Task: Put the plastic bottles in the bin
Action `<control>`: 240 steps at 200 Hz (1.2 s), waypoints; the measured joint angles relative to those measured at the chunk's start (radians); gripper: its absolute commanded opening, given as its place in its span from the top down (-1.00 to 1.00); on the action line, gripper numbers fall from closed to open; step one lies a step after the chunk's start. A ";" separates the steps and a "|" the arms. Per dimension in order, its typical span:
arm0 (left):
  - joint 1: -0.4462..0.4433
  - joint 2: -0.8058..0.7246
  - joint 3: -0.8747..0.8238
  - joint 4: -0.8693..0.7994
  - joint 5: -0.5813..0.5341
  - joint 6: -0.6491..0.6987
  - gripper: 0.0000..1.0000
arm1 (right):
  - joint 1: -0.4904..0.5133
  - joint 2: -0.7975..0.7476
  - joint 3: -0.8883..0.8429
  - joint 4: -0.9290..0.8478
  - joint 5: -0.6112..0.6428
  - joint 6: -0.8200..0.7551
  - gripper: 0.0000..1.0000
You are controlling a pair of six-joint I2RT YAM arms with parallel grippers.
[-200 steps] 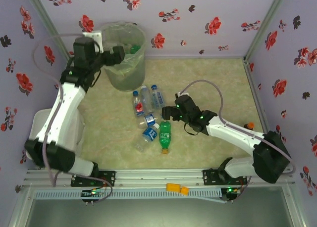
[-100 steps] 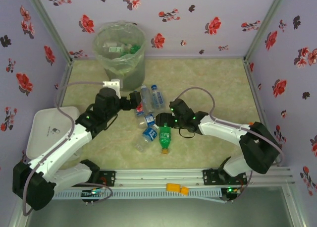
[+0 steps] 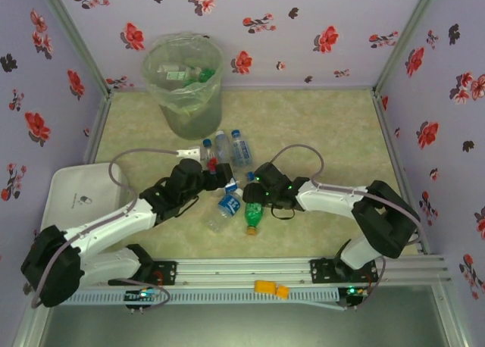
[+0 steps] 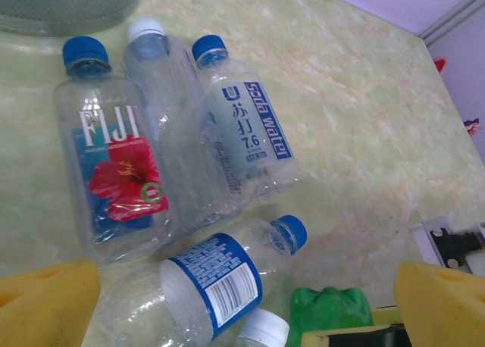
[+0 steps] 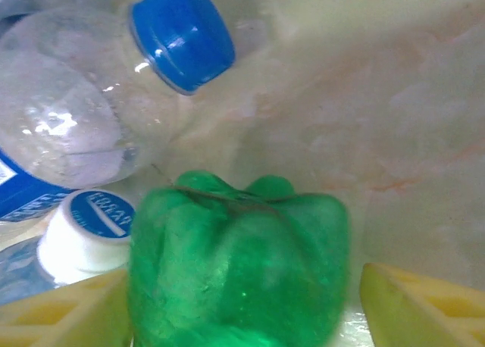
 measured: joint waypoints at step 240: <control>-0.065 0.141 -0.018 0.442 0.327 0.096 -1.00 | -0.181 -0.196 0.127 0.112 -0.091 -0.027 -0.08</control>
